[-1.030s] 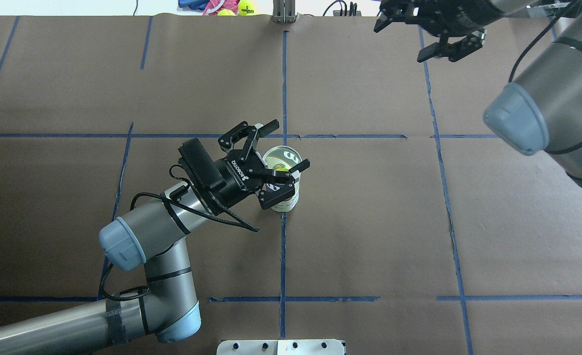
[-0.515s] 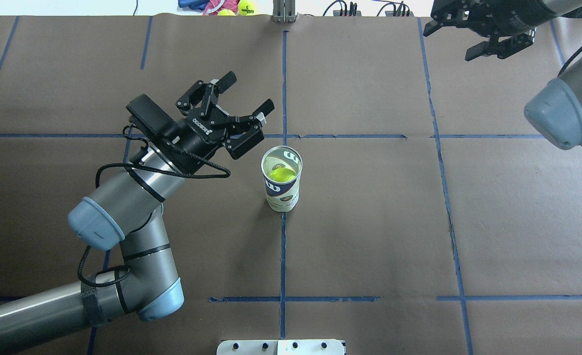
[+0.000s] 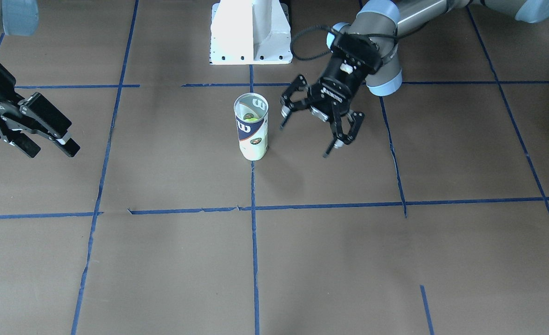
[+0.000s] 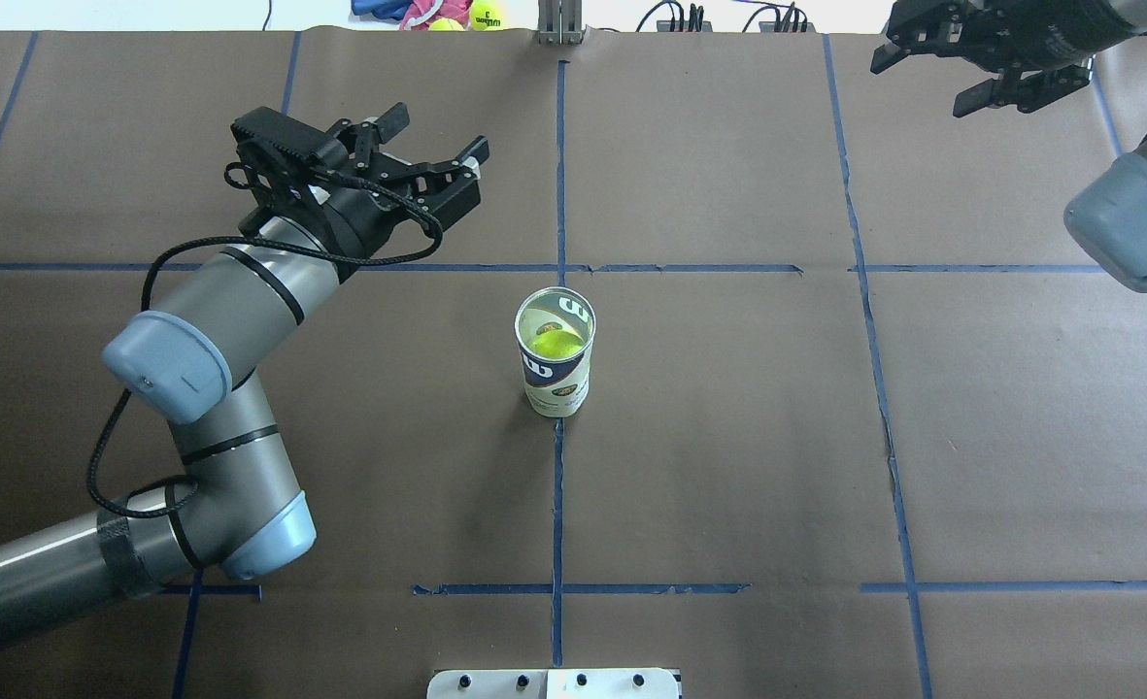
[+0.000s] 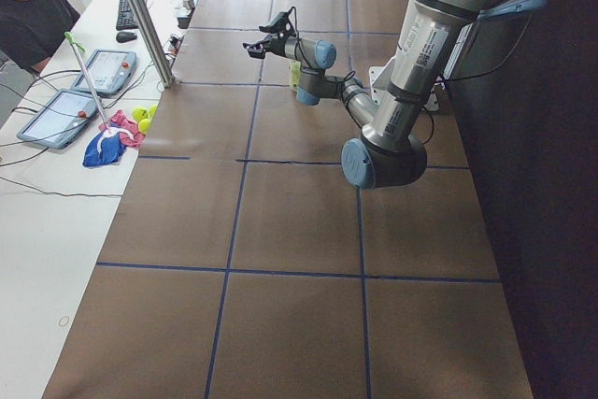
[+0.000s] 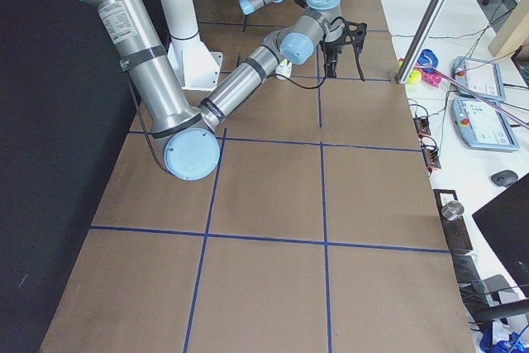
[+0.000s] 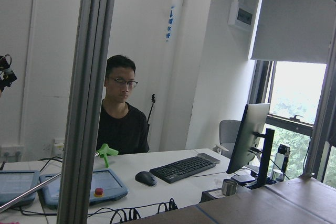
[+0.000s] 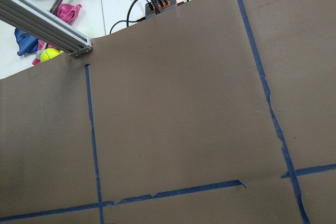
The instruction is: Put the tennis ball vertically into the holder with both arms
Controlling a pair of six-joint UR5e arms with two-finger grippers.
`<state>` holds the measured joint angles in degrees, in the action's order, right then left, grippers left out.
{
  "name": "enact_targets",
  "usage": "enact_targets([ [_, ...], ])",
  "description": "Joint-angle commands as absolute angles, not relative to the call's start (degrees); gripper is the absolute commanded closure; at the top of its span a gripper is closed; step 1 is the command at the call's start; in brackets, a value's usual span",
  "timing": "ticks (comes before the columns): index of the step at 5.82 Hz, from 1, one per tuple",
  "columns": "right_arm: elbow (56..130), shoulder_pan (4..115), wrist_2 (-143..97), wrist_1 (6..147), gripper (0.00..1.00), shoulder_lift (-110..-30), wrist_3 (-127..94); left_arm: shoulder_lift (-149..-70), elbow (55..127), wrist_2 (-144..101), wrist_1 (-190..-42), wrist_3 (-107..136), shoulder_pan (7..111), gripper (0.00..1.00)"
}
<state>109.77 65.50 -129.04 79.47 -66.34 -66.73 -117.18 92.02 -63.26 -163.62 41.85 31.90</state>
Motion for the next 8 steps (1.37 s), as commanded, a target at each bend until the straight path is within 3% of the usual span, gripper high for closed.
enact_targets([
  [1,109.8,68.4,-129.6,79.5,0.01,-69.8,-60.3,-111.2,92.1,-78.2,-154.7,47.0,39.9,0.0],
  [3,109.6,70.8,-130.2,79.5,0.01,-76.2,-48.2,-107.2,91.1,-107.5,-139.8,47.6,55.9,0.0],
  [5,104.7,75.1,-130.2,79.5,0.01,-82.3,-35.6,-105.0,88.8,-126.2,-128.5,35.6,68.7,0.0],
  [7,97.3,79.3,-133.1,79.9,0.01,-84.1,-24.9,-102.4,88.9,-127.4,-110.6,15.5,73.8,0.0],
  [8,93.1,81.4,-135.2,80.1,0.01,-84.5,-18.0,-95.7,89.5,-128.1,-108.0,8.1,78.3,0.0],
])
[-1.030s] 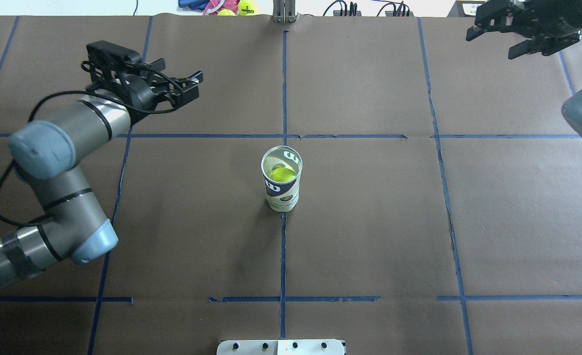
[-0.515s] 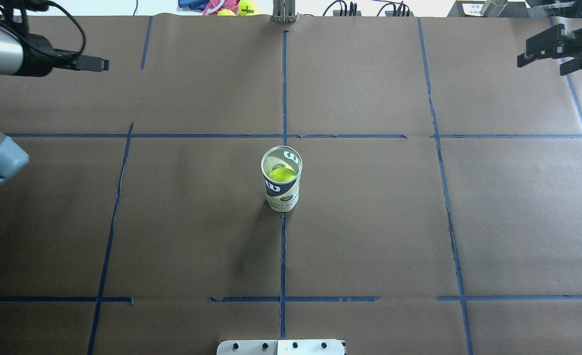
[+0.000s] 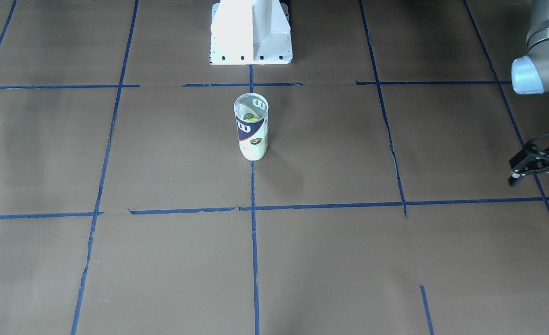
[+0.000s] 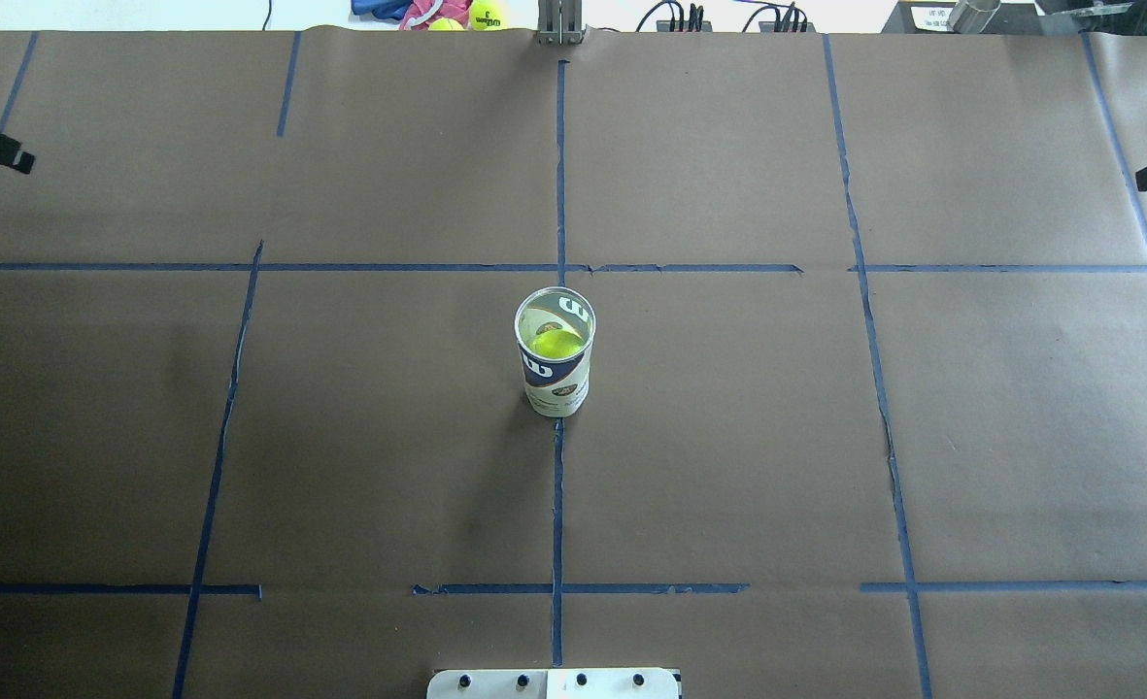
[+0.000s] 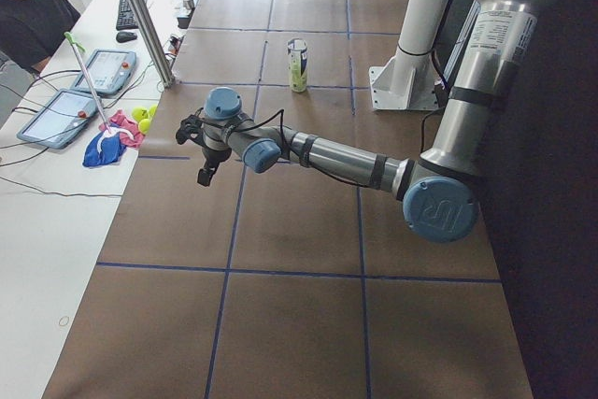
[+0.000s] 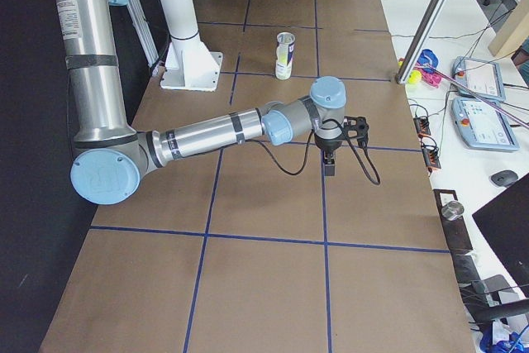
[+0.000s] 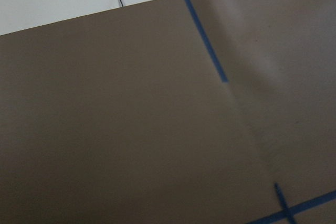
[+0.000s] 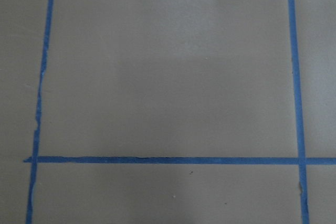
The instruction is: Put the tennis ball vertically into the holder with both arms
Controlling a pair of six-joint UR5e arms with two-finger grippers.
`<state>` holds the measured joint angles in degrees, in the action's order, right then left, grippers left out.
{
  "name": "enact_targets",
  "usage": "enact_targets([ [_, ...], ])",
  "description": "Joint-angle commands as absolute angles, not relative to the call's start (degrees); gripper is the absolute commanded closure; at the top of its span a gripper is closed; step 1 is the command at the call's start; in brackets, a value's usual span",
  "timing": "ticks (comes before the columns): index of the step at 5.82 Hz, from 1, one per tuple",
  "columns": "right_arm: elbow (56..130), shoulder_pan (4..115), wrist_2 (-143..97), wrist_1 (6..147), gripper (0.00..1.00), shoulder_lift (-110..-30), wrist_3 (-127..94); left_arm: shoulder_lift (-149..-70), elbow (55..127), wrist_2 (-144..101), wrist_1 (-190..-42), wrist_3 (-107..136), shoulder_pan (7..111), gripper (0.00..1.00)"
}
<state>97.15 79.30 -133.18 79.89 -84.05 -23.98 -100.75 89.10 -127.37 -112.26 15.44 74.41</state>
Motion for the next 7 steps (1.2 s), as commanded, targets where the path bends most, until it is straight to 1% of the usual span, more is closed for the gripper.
enact_targets([
  [1,91.1,82.9,-135.2,81.4,0.0,-85.8,-14.3,-92.8,89.0,-135.6,-105.6,6.8,83.4,0.0],
  [2,89.8,84.8,-135.3,81.9,0.0,-86.4,-14.2,-91.9,89.3,-143.1,-94.4,7.3,90.2,0.0],
  [3,89.5,84.8,-135.3,81.7,0.0,-88.4,-14.1,-90.0,91.7,-143.5,-92.7,7.0,90.8,0.0],
  [5,89.3,87.6,-135.4,81.7,0.0,-89.9,-13.4,-88.6,95.2,-141.3,-92.3,6.8,88.8,0.0],
  [7,87.5,87.4,-135.2,82.0,0.0,-90.1,-6.4,-86.3,94.3,-134.6,-90.8,-0.1,89.4,0.0],
])
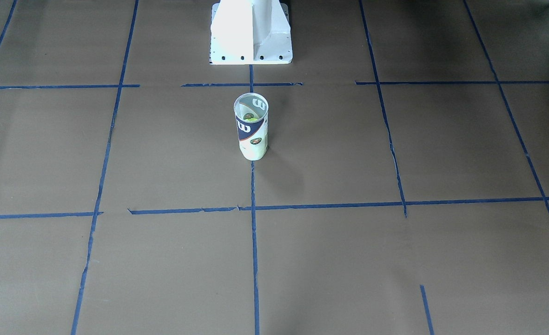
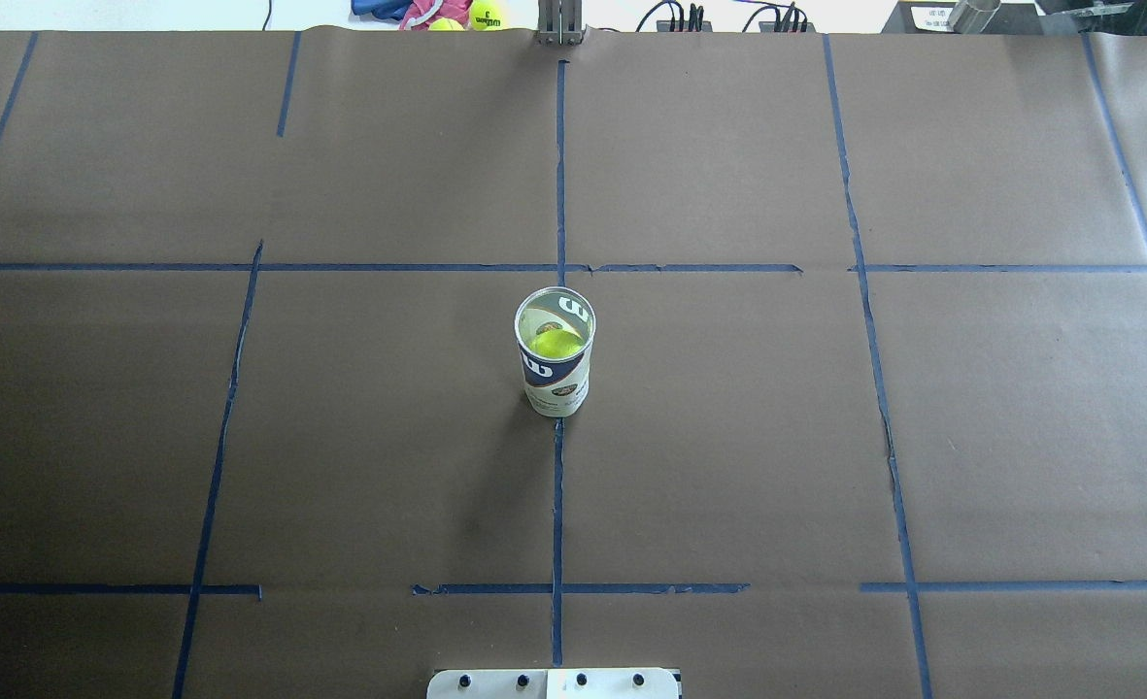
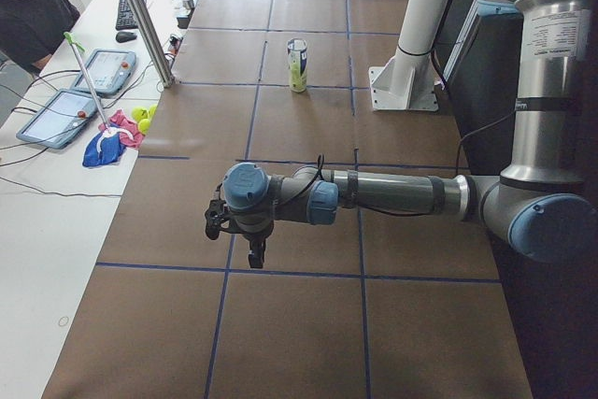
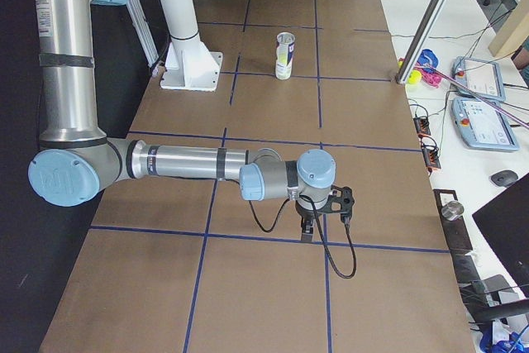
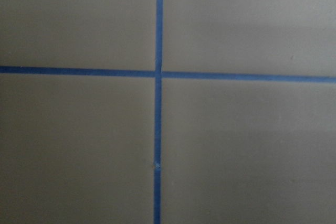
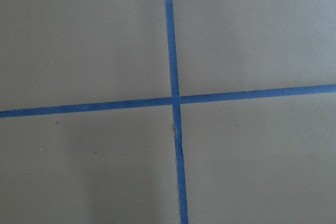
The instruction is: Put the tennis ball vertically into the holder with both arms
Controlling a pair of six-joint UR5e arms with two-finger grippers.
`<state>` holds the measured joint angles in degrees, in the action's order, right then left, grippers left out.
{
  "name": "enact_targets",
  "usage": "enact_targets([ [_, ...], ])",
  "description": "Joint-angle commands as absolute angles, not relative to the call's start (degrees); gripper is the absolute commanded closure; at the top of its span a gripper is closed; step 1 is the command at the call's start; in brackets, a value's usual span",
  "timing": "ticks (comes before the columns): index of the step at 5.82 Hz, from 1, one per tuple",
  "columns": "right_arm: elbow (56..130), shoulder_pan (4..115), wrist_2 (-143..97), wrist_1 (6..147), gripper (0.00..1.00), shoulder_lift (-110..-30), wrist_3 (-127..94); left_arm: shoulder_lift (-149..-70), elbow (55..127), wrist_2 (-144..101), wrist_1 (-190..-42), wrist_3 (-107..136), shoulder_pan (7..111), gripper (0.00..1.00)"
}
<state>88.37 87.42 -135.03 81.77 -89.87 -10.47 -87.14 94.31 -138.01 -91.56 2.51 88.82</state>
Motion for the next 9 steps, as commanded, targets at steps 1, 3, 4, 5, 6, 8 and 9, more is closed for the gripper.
enact_targets([
  [1,88.0,86.6,-135.3,83.1,0.0,-90.3,-5.5,-86.6,93.9,-134.6,-89.7,0.1,89.6,0.0],
  [3,88.4,85.9,-135.4,86.8,0.0,-89.3,-4.0,-87.1,96.2,-134.9,-85.8,-0.5,89.4,0.0],
  [4,92.2,86.0,-135.4,86.9,0.0,-91.3,-4.0,-86.8,96.6,-135.0,-84.8,-0.5,89.6,0.0],
  [5,94.6,86.0,-135.4,87.0,0.0,-92.9,-4.0,-86.1,96.3,-135.3,-84.8,-0.4,89.6,0.0],
  [6,94.6,86.0,-134.3,87.1,0.0,-93.9,-3.9,-86.1,96.2,-135.1,-84.9,-0.4,89.6,0.0],
  [8,94.7,85.4,-133.8,87.3,0.0,-94.5,-3.7,-86.8,94.0,-135.3,-85.7,-0.5,89.2,0.0],
  [9,94.6,85.3,-133.2,87.3,0.0,-94.7,0.9,-87.0,94.3,-135.3,-85.3,-0.3,89.1,0.0],
])
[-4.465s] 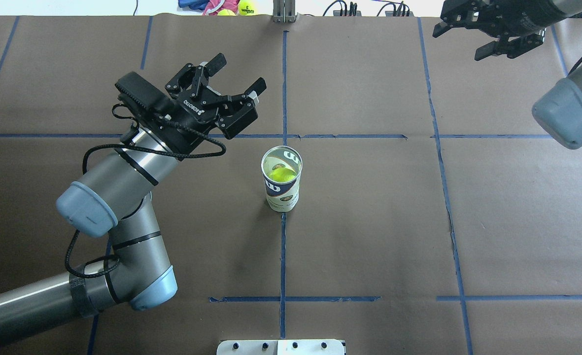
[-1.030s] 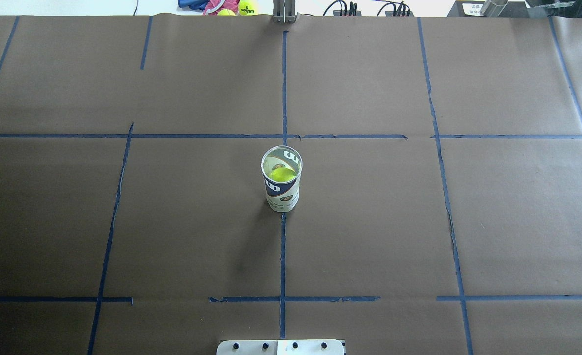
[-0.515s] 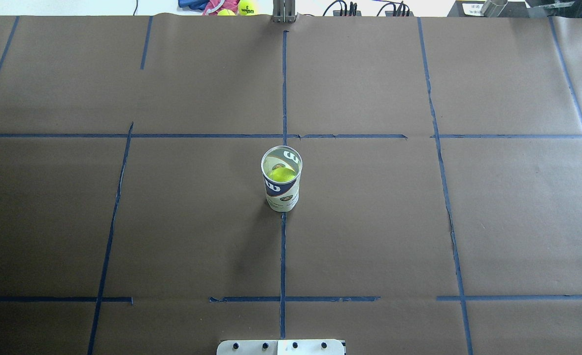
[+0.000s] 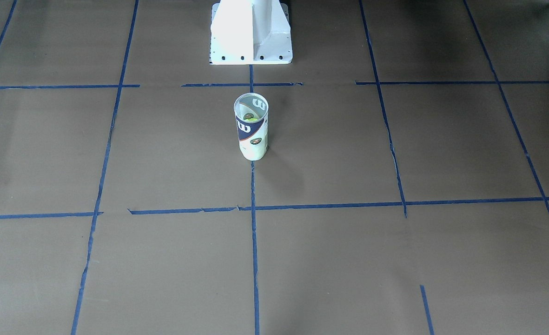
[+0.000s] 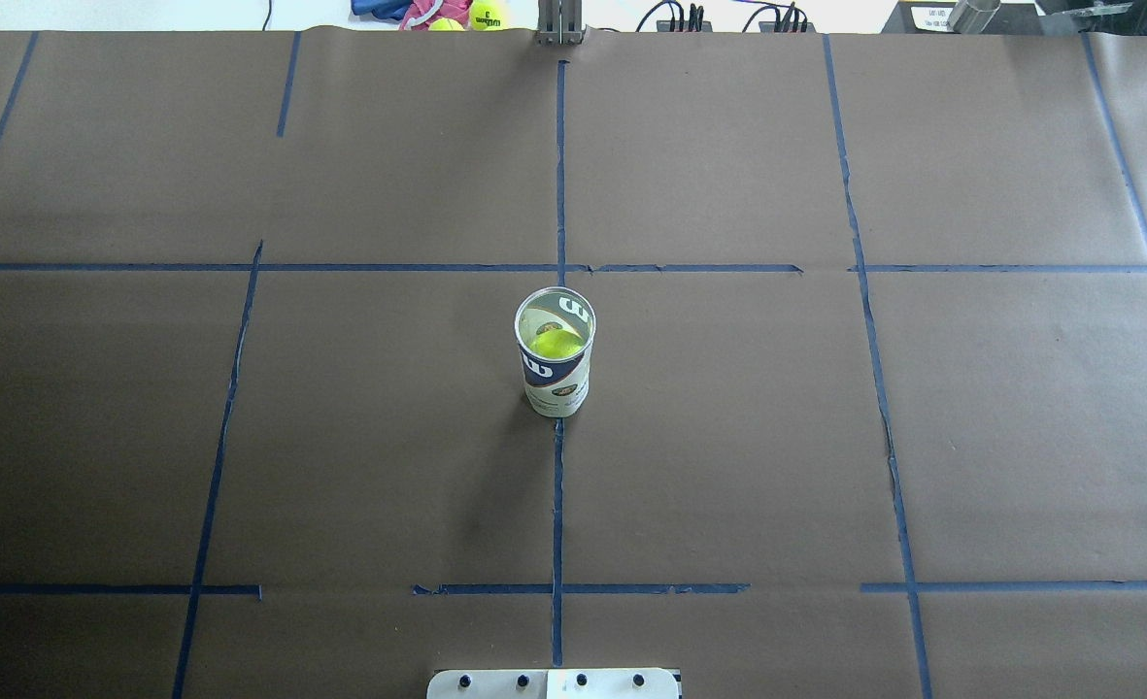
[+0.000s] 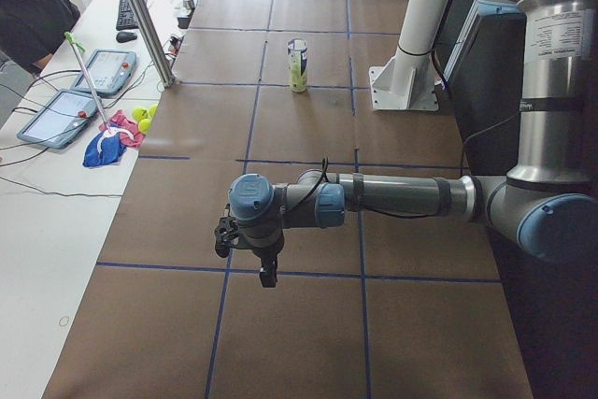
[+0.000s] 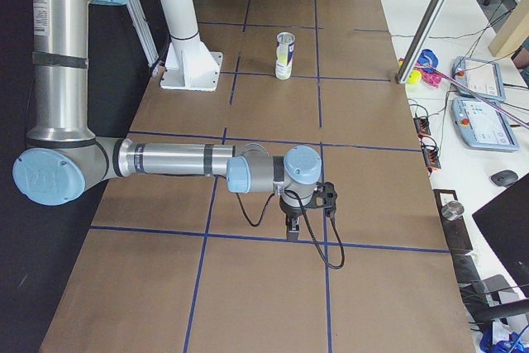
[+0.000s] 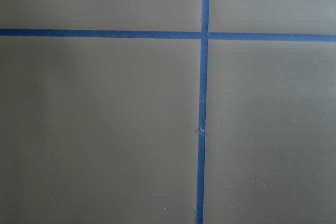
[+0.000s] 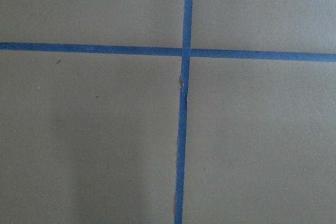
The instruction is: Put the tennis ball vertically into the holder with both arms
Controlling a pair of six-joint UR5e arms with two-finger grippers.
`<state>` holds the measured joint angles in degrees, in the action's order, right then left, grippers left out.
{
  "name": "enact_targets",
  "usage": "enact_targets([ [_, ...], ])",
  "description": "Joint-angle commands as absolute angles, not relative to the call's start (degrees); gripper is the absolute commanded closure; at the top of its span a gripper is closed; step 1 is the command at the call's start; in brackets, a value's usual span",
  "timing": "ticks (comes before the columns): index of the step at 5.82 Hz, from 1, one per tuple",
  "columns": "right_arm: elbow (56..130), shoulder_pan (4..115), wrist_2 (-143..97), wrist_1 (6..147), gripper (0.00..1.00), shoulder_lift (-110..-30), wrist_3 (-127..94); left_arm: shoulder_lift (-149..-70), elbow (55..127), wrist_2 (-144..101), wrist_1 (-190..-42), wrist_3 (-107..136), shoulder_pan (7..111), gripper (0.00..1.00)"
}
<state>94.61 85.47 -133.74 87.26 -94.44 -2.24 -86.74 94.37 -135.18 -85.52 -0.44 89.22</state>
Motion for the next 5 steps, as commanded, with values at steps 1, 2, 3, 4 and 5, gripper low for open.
enact_targets([
  [1,95.2,85.1,-132.7,89.5,0.0,-94.7,3.9,-86.8,94.9,-135.4,-84.8,-0.1,89.2,0.0],
  [2,96.3,84.9,-132.2,91.9,0.0,-94.4,4.0,-86.8,95.0,-136.5,-86.6,-0.3,89.0,0.0],
  [3,96.3,84.9,-130.4,91.8,0.0,-94.3,4.0,-86.3,95.9,-135.9,-88.7,-0.1,88.9,0.0],
  [4,96.3,84.9,-130.5,91.8,0.0,-94.4,4.0,-86.7,95.5,-136.0,-90.2,0.2,88.9,0.0],
  [5,96.2,84.9,-130.5,91.6,0.0,-94.6,3.9,-86.7,94.9,-135.8,-90.3,-0.3,88.9,0.0],
])
